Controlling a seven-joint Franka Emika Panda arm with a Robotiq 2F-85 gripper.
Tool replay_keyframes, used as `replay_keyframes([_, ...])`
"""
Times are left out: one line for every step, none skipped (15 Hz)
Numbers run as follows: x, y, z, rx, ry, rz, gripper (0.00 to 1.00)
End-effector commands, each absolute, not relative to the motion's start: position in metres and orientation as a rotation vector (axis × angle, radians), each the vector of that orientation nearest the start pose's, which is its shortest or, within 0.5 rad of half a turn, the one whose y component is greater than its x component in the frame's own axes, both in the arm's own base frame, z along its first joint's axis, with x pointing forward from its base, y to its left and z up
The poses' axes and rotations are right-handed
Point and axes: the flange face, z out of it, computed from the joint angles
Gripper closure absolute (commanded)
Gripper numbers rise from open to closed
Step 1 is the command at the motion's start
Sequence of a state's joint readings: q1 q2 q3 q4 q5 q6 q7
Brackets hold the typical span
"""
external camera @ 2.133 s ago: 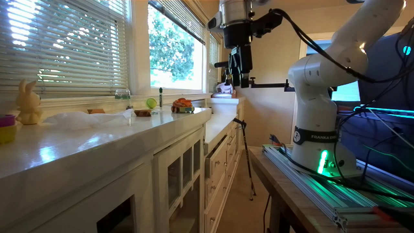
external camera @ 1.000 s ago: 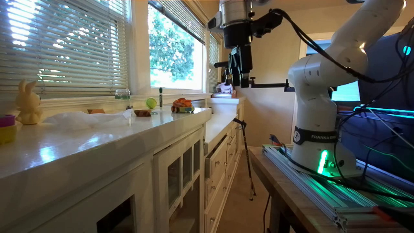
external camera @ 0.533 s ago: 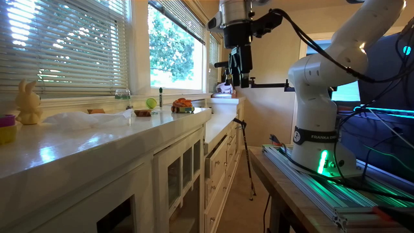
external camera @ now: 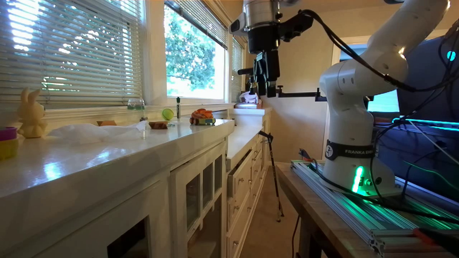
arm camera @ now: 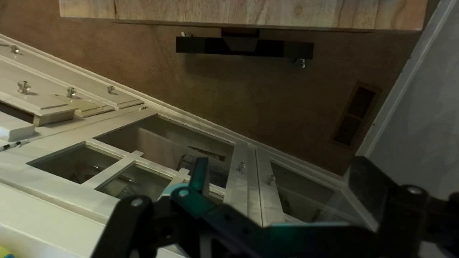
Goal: Move the tennis bowl to the left
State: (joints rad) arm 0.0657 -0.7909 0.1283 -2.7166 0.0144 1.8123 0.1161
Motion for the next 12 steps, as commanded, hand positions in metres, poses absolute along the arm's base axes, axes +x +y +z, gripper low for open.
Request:
replay_keyframes([0.293, 0.057, 0.440, -3.229, -0.049, 0.172, 0.00])
replay_keyframes([0.293, 0.057, 0.440, -3.229, -0.049, 0.172, 0.00])
replay_keyframes([0.293, 0.057, 0.440, -3.229, -0.049, 0.172, 0.00])
replay_keyframes([0.293, 0.057, 0.440, -3.229, -0.049, 0.172, 0.00])
replay_keyframes([0.293, 0.057, 0.440, -3.229, -0.049, 0.172, 0.00])
replay_keyframes([0.293, 0.057, 0.440, -3.229, -0.049, 0.172, 0.00])
replay_keyframes([0.293, 0.057, 0.440, -3.229, -0.049, 0.172, 0.00])
replay_keyframes([0.293, 0.057, 0.440, -3.229, -0.049, 0.172, 0.00])
replay_keyframes([0.297, 0.056, 0.444, -3.234, -0.036, 0.160, 0.00])
replay_keyframes([0.301, 0.055, 0.448, -3.247, -0.012, 0.133, 0.00])
replay_keyframes([0.309, 0.051, 0.454, -3.255, 0.010, 0.100, 0.00])
replay_keyframes([0.318, 0.046, 0.458, -3.258, 0.080, 0.067, 0.00])
